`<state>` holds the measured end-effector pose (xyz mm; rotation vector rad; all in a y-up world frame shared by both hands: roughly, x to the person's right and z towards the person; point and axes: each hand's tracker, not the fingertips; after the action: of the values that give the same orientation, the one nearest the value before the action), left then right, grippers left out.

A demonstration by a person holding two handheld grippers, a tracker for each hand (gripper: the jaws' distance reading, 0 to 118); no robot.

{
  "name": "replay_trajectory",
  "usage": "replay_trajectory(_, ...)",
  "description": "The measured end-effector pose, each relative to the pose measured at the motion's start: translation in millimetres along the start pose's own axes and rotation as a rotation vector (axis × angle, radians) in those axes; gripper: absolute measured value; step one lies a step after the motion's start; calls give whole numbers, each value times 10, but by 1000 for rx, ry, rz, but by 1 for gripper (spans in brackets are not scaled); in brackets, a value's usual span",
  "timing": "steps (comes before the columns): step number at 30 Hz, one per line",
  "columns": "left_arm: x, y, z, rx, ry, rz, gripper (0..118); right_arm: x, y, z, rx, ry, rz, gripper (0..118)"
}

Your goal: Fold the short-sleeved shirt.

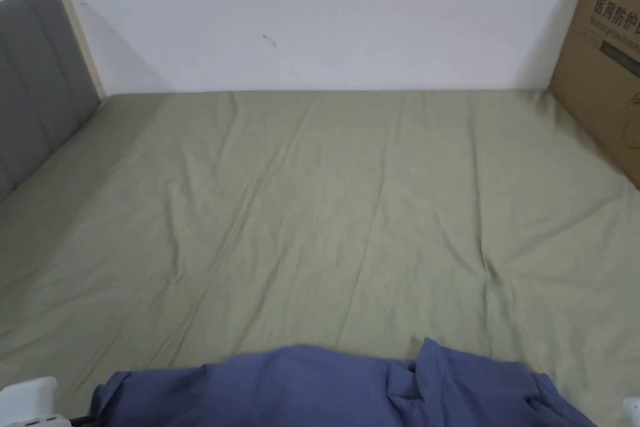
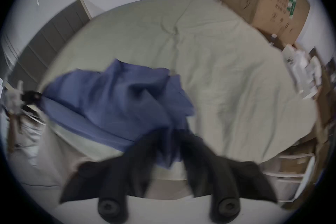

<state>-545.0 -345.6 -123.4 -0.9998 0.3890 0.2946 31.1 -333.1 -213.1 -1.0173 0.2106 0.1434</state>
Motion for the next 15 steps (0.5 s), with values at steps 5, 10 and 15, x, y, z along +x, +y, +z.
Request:
replay_trajectory(5, -94, 47, 309, 75, -59, 80, 95, -113, 90, 230, 71, -40, -30, 69)
replay_trajectory(10, -36, -61, 734, 128, -168, 87, 32, -364, 266, 610, 246, 177, -161, 57)
replay_trajectory(15, -42, -226, 633, 81, -216, 115, 0, -956, 391, 566, 284, 203, -76, 4)
